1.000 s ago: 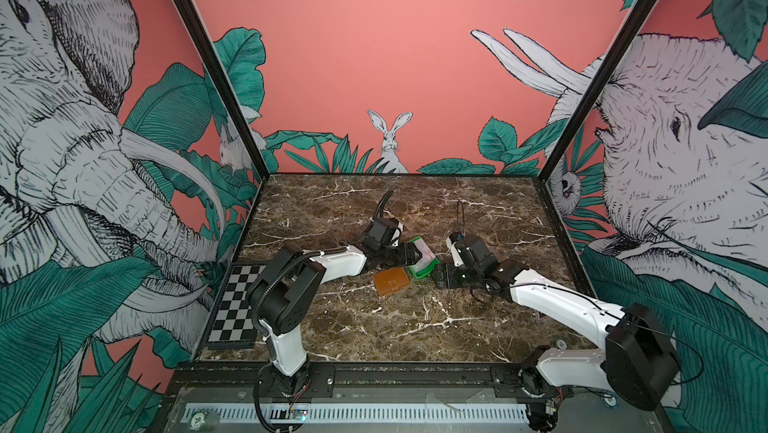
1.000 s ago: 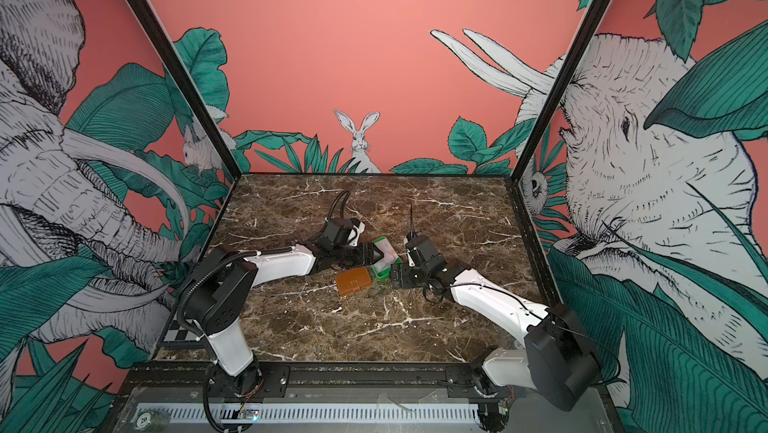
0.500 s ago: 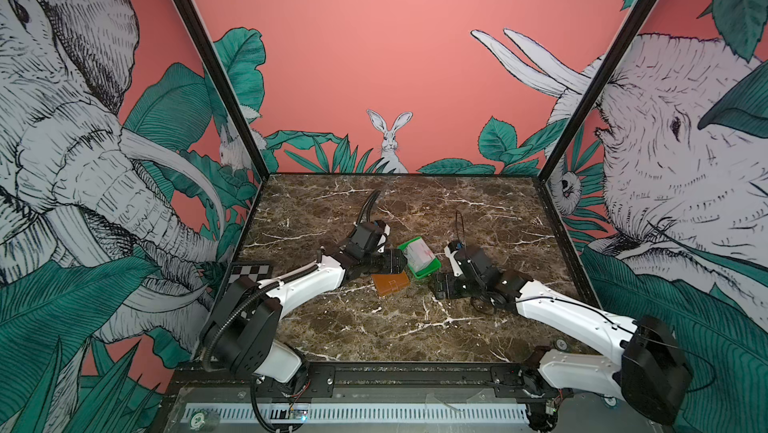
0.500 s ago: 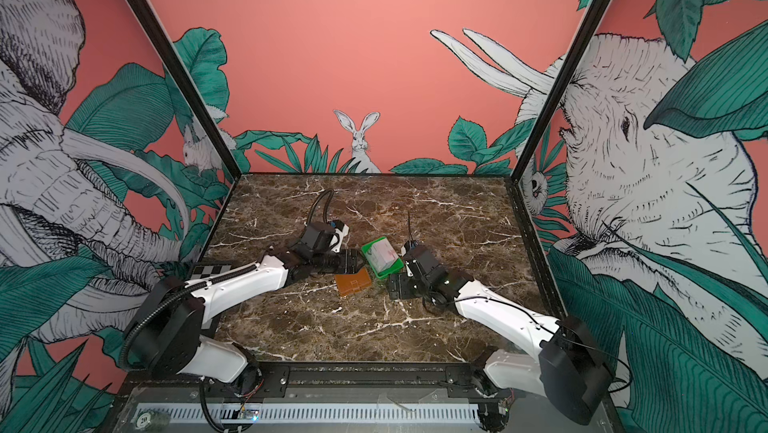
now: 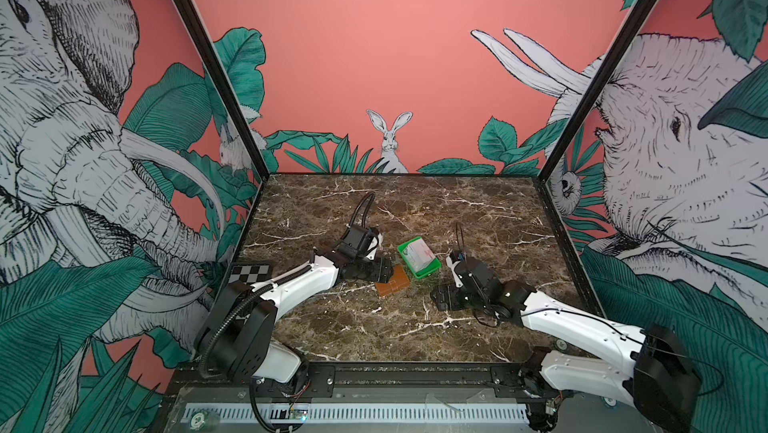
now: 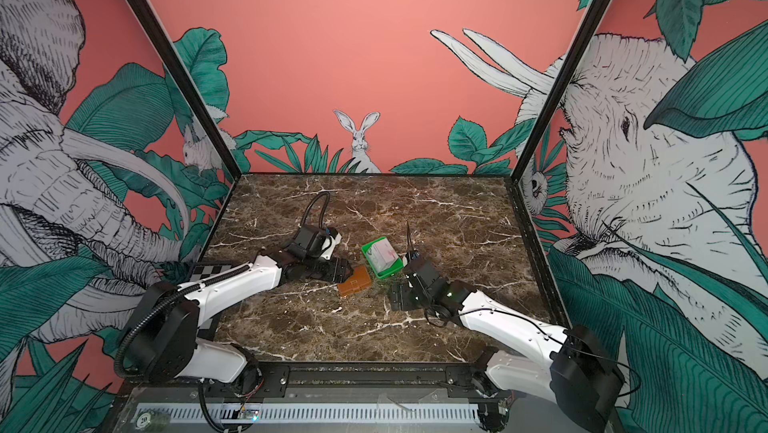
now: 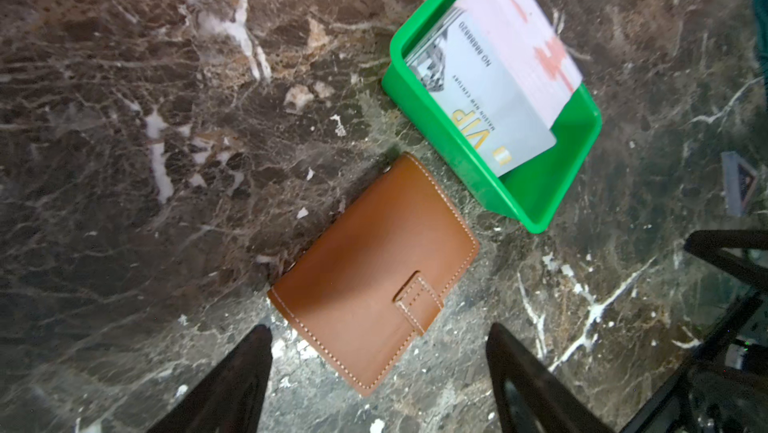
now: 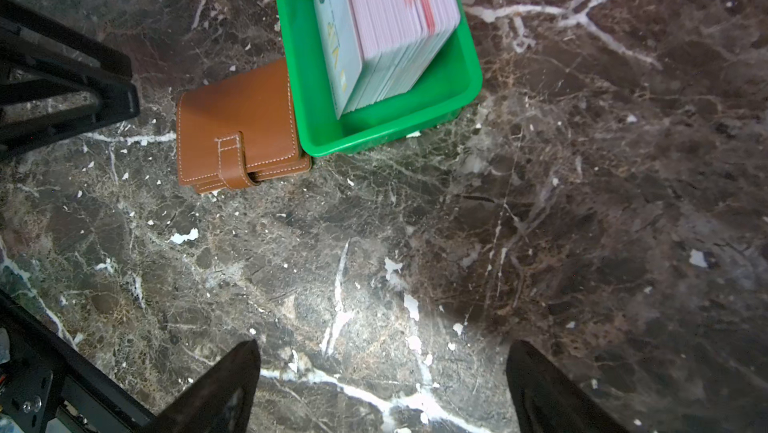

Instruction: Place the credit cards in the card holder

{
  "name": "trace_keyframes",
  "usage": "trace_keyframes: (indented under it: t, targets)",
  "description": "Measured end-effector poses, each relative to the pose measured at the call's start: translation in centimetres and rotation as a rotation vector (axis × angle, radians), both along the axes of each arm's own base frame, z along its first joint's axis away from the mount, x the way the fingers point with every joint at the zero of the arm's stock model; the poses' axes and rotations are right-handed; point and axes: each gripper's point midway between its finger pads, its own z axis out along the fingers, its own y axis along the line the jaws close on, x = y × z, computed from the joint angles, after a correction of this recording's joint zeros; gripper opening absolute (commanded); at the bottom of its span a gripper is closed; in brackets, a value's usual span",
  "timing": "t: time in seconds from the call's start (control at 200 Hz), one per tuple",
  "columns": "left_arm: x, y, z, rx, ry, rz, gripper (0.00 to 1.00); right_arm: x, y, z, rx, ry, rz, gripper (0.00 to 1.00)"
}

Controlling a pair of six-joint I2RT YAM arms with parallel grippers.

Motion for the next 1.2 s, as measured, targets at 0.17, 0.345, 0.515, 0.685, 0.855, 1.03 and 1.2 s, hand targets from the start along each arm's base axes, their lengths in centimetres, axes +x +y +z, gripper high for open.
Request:
trace_keyframes:
  t: [0.17, 0.345, 0.515, 0.685, 0.855, 1.03, 1.2]
  targets:
    - [-0.4, 0.6, -1.9, 0.074, 0.034, -0.046, 0.71, -0.5, -0.1, -0.6, -0.010, 0.005, 0.002, 0.90]
    - [-0.1, 0.6, -2.9, 0.113, 0.047, -0.072, 0.72, -0.2, -0.1, -0.5, -0.013, -0.006, -0.005, 0.90]
    - [0.0, 0.5, -3.5, 0.129, 0.053, -0.095, 0.76, -0.2, -0.1, -0.6, -0.015, -0.007, -0.006, 0.90]
    - [1.0, -0.1, -3.2, 0.136, 0.032, -0.120, 0.78, -0.2, -0.1, -0.6, -0.016, -0.008, -0.005, 0.90]
    - [1.6, -1.0, -3.6, 0.127, 0.035, -0.150, 0.77, -0.3, -0.1, -0.9, -0.024, -0.001, -0.001, 0.89]
    - [0.9, -1.5, -4.5, 0.109, 0.073, -0.183, 0.75, -0.3, 0.0, -1.1, -0.028, 0.003, -0.001, 0.89]
    - [0.1, -2.5, -4.4, 0.089, 0.077, -0.216, 0.73, -0.2, 0.0, -1.0, -0.024, -0.001, -0.001, 0.88]
